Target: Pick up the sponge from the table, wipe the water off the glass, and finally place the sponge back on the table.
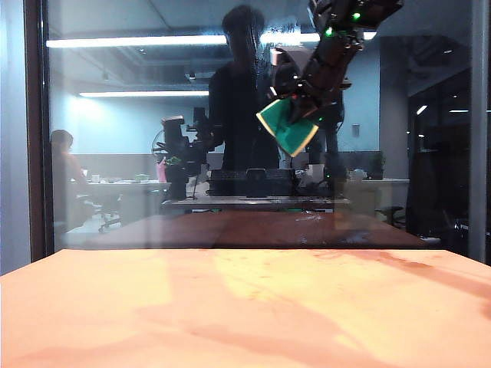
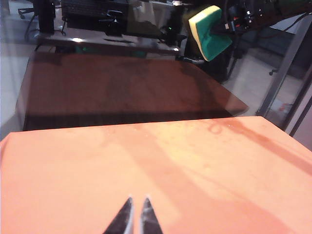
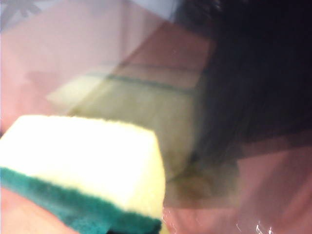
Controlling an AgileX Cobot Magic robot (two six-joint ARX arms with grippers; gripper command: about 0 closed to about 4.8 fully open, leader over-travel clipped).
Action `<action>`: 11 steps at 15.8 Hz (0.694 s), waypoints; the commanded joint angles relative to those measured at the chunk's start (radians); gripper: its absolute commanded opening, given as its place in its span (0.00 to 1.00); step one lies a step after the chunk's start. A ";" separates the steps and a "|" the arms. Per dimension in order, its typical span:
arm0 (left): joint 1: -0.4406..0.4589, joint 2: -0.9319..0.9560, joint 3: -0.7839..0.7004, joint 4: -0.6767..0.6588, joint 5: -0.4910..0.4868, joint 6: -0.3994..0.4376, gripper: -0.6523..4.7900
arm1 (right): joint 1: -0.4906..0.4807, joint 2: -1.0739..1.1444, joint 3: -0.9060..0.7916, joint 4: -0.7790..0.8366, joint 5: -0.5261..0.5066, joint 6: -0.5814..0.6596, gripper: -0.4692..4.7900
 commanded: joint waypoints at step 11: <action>0.000 0.001 0.005 0.014 -0.002 0.004 0.17 | 0.035 -0.017 0.323 0.141 0.133 -0.014 0.07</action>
